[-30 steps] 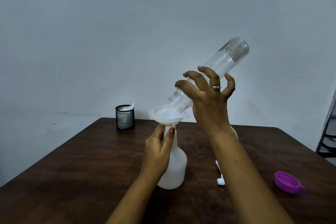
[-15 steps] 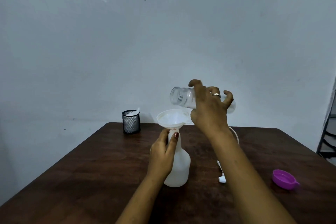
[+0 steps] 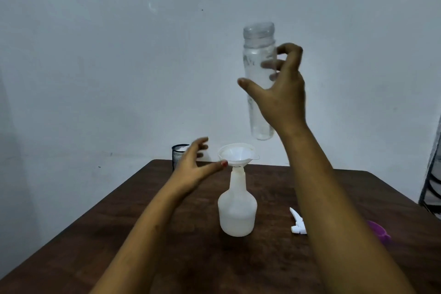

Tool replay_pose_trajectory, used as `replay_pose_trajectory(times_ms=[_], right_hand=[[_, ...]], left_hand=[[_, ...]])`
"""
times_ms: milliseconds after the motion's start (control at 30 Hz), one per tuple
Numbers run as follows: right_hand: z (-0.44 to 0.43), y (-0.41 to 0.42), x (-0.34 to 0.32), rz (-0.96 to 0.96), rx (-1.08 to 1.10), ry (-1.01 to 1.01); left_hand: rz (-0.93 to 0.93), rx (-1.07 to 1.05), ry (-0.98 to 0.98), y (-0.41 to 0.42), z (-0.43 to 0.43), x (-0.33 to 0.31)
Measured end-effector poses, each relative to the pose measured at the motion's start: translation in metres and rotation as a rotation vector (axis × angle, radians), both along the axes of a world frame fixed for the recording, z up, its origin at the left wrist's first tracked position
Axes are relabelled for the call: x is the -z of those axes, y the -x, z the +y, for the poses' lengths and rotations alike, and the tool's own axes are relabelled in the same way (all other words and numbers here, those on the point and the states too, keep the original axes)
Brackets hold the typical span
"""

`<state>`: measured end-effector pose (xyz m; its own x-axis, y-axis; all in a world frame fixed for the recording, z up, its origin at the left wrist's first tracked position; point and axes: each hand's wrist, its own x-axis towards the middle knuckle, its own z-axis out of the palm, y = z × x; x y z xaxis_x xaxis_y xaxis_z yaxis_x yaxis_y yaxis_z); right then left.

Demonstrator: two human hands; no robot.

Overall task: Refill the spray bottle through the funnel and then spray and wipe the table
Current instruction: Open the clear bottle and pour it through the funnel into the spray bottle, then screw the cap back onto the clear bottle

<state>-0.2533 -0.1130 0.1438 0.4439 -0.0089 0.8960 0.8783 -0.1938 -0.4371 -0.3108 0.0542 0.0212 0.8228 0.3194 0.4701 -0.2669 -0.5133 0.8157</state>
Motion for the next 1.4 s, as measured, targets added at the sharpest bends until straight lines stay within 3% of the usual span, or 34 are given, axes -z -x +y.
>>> replay_pose_trajectory(times_ms=[200, 433, 633, 933, 1133, 1200, 1333, 1400], right_hand=[[0.057, 0.036, -0.009, 0.12, -0.307, 0.084], [0.102, 0.062, 0.026, 0.416, -0.632, 0.212], [0.116, 0.064, 0.074, 0.59, -0.625, 0.388], [0.116, 0.057, 0.128, 0.618, -0.5, 0.539], [0.067, 0.061, 0.112, 0.595, -0.578, 0.362], [0.046, 0.054, 0.108, 0.546, -0.467, 0.24], [-0.01, 0.018, 0.115, 0.493, 0.044, -0.188], [-0.044, -0.01, 0.131, 0.556, 0.323, -0.155]], left_hand=[[-0.296, -0.104, -0.003, 0.027, 0.007, -0.048], [-0.354, -0.236, 0.089, 0.05, 0.028, -0.045], [-0.223, -0.267, 0.234, 0.064, 0.038, 0.015], [-0.133, -0.241, 0.357, 0.052, 0.045, 0.084], [-0.098, -0.211, 0.365, 0.047, 0.047, 0.092], [-0.118, -0.204, 0.376, 0.043, 0.047, 0.093], [-0.15, -0.201, 0.401, 0.042, 0.042, 0.095], [-0.173, -0.201, 0.418, 0.04, 0.042, 0.096]])
